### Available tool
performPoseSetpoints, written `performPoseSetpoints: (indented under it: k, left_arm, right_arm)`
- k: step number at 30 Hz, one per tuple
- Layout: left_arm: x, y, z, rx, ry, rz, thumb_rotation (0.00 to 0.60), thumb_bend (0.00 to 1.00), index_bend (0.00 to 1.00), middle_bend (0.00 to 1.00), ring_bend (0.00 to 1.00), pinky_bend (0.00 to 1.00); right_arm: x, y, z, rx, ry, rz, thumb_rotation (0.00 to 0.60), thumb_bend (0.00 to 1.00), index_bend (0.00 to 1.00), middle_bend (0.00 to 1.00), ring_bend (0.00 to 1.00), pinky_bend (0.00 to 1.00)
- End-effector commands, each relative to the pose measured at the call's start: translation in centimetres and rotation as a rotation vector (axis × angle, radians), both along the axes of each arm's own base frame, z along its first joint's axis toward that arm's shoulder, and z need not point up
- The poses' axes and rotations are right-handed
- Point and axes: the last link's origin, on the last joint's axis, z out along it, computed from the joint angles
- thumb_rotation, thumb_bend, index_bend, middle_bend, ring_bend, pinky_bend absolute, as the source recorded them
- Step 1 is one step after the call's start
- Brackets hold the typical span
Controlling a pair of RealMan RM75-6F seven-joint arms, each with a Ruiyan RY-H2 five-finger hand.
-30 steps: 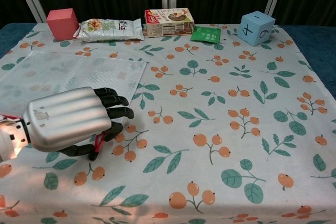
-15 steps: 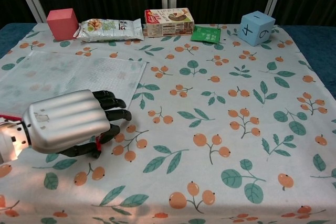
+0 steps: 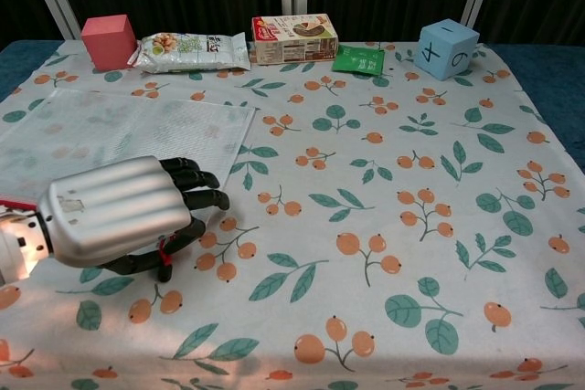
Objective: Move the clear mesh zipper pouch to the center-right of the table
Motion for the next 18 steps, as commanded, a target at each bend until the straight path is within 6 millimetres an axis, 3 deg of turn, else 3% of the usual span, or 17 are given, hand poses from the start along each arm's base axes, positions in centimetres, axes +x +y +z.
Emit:
performPoseSetpoints:
  k: [1,10,18]
  left_arm:
    - [-0.1,-0.1,0.2,-0.015,-0.031,0.027,0.6,0.35,0.64,0.2,0.13,0.19]
    - [0.3,-0.7,2.2,-0.055,-0.256,0.142,0.6,0.36,0.66,0.22,0.13,0.19]
    - [2.5,-0.3,4.9,-0.06,-0.525,0.193,0.6,0.35,0.65,0.22,0.13,0.19]
  right_arm:
    - [0.0,0.0,0.0,0.002,0.001,0.002,0.6,0.2,0.0,0.05,0.0,0.0]
    - [1.4,-0.8,-0.3,0.033,0.03,0.056,0.6,0.2,0.0,0.05,0.0,0.0]
    - [3.6,-2.6,-0.7,0.083,0.018,0.111,0.6,0.2,0.0,0.06,0.0,0.0]
